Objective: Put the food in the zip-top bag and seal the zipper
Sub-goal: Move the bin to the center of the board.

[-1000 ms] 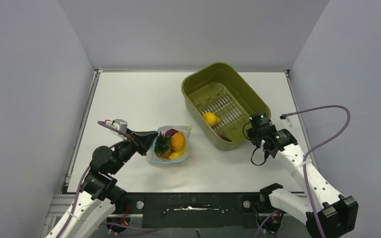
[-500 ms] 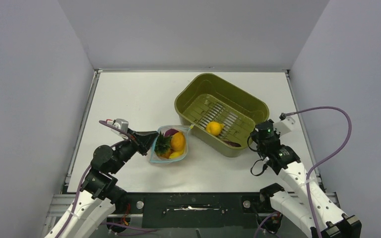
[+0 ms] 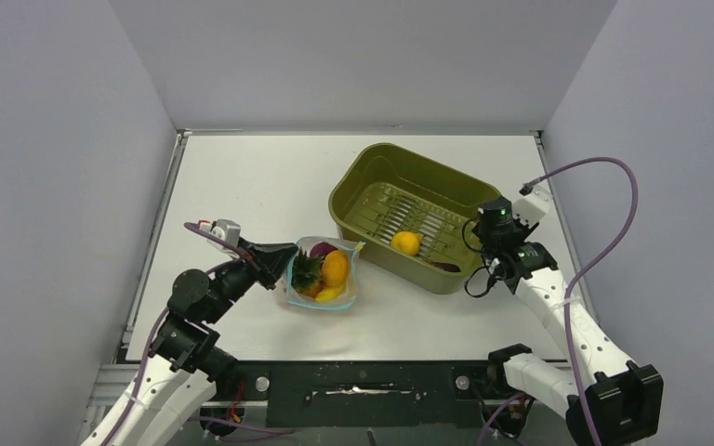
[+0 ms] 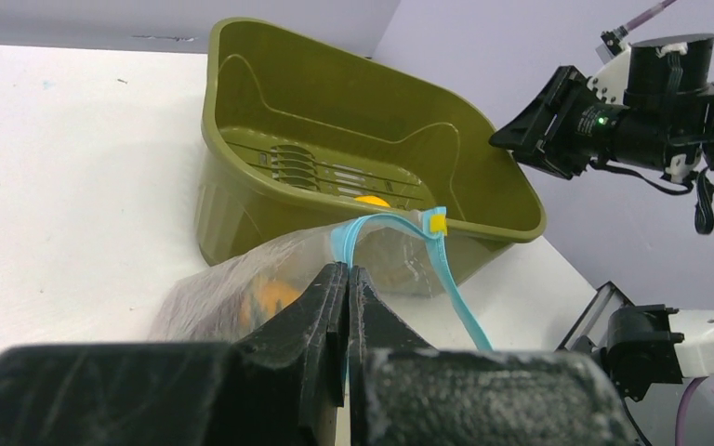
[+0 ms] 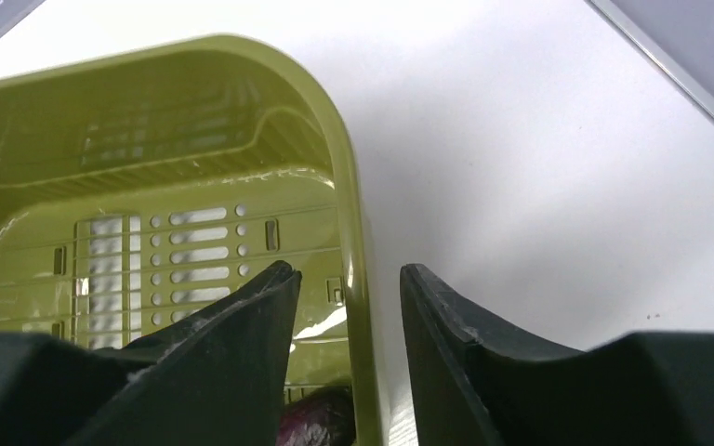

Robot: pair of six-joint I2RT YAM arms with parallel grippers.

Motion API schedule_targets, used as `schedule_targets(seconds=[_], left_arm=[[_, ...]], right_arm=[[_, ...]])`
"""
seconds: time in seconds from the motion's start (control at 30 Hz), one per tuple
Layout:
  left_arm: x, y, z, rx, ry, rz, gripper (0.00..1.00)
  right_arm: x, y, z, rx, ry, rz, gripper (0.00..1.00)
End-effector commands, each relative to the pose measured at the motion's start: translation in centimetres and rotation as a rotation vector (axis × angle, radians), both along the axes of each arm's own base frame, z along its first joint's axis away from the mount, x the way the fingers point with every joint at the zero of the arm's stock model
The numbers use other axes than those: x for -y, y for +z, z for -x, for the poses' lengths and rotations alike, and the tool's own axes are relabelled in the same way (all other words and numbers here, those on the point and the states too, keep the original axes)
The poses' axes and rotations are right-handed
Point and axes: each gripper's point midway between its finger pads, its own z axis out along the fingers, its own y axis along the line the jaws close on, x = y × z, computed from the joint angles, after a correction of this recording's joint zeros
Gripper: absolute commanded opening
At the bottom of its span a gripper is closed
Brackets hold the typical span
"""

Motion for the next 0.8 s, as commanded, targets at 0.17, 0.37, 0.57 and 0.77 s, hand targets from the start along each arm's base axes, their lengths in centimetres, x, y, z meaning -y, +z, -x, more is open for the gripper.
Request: schedule_targets(seconds=[0.17,0.37,0.57,0.77], left_arm=[[-0.2,4.7,0.6,0.108,-0.009,0.04,0.0],[-0.4,4.0,0.5,0.086,0.005,0.022,0.0],[-0.8,3.9,0.5,0.096,0.023,-0.018,0.0],[-0.8,3.1,0.5,0.065,0.02,-0.026,0.0]], right_arm=[[1.2,-0.1,-1.9,-0.175,0.051,0.005,0.5],[1.2,-0.7,-3.7,-0.189,0.088,-0.011,0.46],[2.2,0.3,-6.9,-0.082,0.097,0.085,0.24],[2.1,2.6,-10.4,0.097,0.153,0.167,0.08]])
